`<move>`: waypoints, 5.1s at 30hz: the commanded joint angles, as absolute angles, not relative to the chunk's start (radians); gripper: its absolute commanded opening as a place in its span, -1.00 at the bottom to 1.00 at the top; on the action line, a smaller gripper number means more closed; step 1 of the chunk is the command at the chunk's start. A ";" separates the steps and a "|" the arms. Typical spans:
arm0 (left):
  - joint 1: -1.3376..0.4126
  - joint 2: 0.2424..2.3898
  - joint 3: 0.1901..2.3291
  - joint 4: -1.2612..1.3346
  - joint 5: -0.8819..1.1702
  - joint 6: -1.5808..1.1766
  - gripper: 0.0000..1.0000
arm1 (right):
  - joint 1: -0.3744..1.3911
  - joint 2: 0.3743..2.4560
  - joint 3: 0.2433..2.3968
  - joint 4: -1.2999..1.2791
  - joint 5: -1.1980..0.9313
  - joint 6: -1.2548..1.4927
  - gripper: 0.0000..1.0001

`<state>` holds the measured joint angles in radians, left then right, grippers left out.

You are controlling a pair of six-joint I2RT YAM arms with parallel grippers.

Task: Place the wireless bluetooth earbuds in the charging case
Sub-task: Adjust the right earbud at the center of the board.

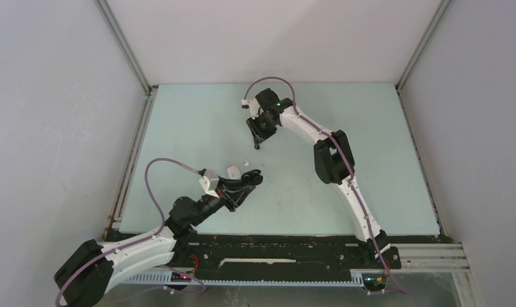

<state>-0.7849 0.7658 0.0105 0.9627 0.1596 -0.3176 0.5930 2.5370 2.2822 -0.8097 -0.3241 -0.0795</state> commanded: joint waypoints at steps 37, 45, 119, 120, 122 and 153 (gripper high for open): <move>-0.773 0.745 -0.087 1.010 0.192 -0.350 -1.00 | 0.512 1.903 1.488 -0.601 -0.509 -0.017 -0.83; -0.773 0.726 -0.095 1.011 0.180 -0.354 -1.00 | 0.521 1.981 1.670 -0.769 -0.453 -0.467 -0.62; -0.772 0.682 -0.086 0.951 0.170 -0.336 -1.00 | 0.624 2.450 2.154 -0.889 -0.337 -1.144 -0.56; -0.772 0.681 -0.085 0.950 0.170 -0.336 -1.00 | 0.624 2.448 2.154 -0.895 -0.337 -1.148 -0.55; -0.772 0.680 -0.086 0.950 0.169 -0.336 -1.00 | 0.625 2.447 2.156 -0.914 -0.336 -1.154 -0.54; -0.772 0.696 -0.077 0.950 0.168 -0.347 -1.00 | 0.619 2.370 2.089 -1.088 -0.333 -1.126 -0.50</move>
<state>-0.7818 0.6983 0.0105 0.9161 0.1642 -0.3416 0.6197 2.4268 2.1059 -0.9863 -0.3355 -1.1500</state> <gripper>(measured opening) 0.310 0.249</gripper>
